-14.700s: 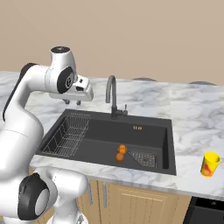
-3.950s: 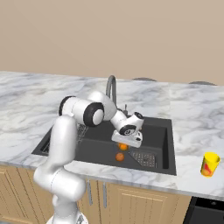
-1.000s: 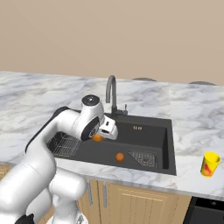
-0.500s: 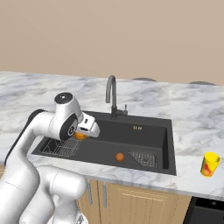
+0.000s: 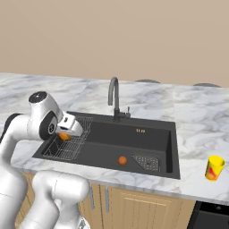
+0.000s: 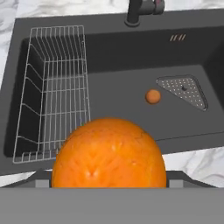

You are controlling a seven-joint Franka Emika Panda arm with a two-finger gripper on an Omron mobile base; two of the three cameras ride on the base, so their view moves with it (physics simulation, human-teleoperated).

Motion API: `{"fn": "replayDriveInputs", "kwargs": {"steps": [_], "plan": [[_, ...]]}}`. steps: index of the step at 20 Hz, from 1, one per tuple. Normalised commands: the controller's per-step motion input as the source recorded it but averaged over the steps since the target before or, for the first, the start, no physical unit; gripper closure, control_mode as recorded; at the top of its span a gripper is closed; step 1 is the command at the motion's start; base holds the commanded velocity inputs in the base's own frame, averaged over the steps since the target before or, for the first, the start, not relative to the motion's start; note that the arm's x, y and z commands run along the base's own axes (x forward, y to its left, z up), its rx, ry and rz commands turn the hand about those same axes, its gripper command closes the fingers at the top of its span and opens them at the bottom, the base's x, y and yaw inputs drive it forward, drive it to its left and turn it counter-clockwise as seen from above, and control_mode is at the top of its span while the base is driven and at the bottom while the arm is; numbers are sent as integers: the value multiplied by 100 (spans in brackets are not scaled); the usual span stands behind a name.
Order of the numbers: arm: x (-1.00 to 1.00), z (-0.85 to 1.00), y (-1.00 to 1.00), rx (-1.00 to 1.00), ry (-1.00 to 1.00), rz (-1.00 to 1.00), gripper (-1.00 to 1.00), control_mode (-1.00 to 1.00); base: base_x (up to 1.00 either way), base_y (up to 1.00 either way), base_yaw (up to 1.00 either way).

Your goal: Remove the tangerine and orange from the sink. Then move the bowl and cup from the counter to the sink for washing.

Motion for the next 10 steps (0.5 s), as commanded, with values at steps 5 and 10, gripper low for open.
{"fn": "replayDriveInputs", "kwargs": {"steps": [5, 10], "plan": [[0, 23, 63, -1, 10, 0, 100, -100, 0, 0, 0], [0, 18, 63, 0, 23, 0, 100, -100, 0, 0, 0]]}}
